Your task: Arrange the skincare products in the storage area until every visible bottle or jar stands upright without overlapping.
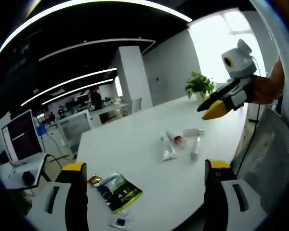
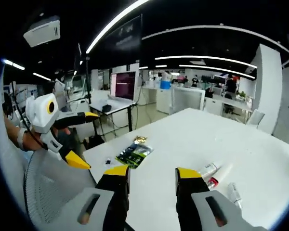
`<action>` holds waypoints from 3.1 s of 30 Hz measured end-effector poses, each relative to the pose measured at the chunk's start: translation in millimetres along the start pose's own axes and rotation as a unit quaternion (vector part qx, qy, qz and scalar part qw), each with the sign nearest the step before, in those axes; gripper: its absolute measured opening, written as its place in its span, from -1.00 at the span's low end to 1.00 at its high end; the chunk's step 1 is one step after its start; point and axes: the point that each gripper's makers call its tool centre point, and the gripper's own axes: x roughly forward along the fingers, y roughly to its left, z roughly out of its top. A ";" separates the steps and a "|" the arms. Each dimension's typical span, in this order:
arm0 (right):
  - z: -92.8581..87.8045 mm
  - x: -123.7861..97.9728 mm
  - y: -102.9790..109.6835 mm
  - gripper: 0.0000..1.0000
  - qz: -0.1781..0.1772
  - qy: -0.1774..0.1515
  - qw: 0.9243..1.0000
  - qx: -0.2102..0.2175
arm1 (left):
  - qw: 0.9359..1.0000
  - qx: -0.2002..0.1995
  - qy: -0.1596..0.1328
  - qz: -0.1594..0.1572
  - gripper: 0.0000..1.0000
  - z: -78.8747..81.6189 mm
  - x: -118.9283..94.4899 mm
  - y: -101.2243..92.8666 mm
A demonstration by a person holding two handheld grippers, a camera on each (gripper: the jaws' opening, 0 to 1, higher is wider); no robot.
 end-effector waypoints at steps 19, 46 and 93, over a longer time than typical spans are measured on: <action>30.5 43.5 -67.8 0.99 0.020 0.022 0.996 -0.081 | 1.000 -0.015 0.003 0.019 0.98 -0.6 -0.4 9.3; -26.7 129.2 -106.9 0.91 0.181 0.235 0.844 -0.447 | 0.999 -0.015 0.026 0.034 0.86 -11.8 -0.9 17.6; -161.0 194.1 -172.5 -0.12 0.326 0.447 0.546 -0.629 | 0.996 -0.010 0.071 0.044 0.53 -31.4 0.4 24.4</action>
